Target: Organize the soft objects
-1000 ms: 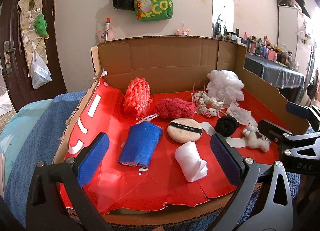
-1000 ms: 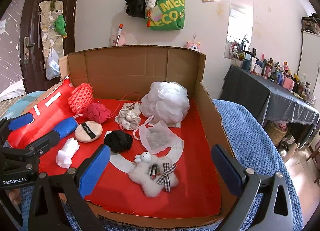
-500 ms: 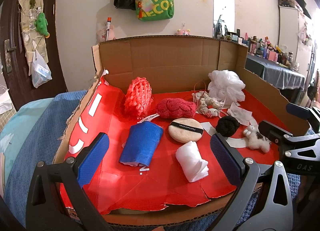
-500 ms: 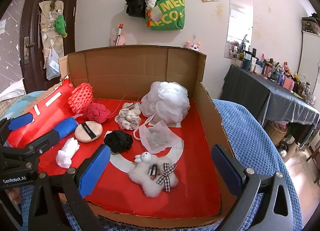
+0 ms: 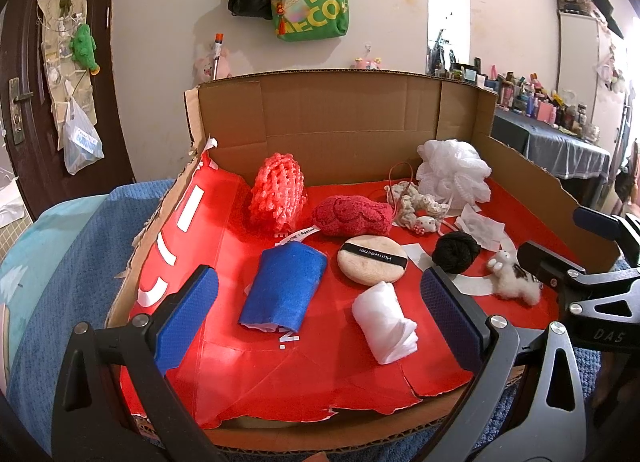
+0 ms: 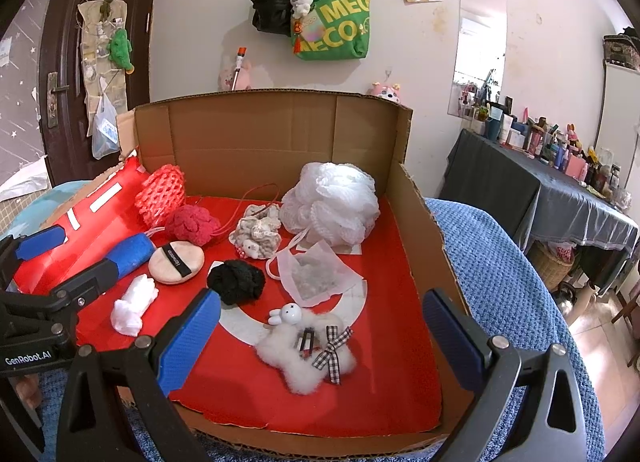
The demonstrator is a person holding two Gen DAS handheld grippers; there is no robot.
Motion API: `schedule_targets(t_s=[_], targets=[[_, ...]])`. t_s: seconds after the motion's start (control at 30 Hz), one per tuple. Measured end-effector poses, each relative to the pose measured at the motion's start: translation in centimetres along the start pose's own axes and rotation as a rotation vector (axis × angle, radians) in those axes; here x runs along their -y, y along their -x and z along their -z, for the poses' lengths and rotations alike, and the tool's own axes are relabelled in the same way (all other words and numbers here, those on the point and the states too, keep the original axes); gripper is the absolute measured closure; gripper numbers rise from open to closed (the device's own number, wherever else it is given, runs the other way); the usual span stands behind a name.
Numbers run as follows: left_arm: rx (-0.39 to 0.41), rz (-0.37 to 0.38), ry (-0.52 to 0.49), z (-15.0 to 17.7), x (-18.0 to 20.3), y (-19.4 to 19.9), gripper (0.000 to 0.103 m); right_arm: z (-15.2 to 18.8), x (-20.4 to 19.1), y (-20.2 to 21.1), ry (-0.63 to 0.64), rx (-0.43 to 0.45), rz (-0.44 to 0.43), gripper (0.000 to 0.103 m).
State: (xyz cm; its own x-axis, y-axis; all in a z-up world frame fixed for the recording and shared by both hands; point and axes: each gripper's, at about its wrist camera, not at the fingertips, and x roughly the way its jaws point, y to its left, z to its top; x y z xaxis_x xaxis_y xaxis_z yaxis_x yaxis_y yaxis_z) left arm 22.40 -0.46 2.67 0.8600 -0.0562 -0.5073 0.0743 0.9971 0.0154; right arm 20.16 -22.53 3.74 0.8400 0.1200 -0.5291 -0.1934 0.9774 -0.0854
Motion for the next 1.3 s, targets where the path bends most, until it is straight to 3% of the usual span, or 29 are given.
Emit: schedule_targets(t_s=[0.97,1.3], targets=[[0.000,0.003,0.005,0.0,-0.1,0.1,0.000,0.2,0.0,0.0,0.001,0.003,0.004,0.000],[0.025,0.024,-0.004,-0.3,0.3,3.3,0.000,-0.5,-0.6,3.9,0.005,0.029,-0.011,0.000]])
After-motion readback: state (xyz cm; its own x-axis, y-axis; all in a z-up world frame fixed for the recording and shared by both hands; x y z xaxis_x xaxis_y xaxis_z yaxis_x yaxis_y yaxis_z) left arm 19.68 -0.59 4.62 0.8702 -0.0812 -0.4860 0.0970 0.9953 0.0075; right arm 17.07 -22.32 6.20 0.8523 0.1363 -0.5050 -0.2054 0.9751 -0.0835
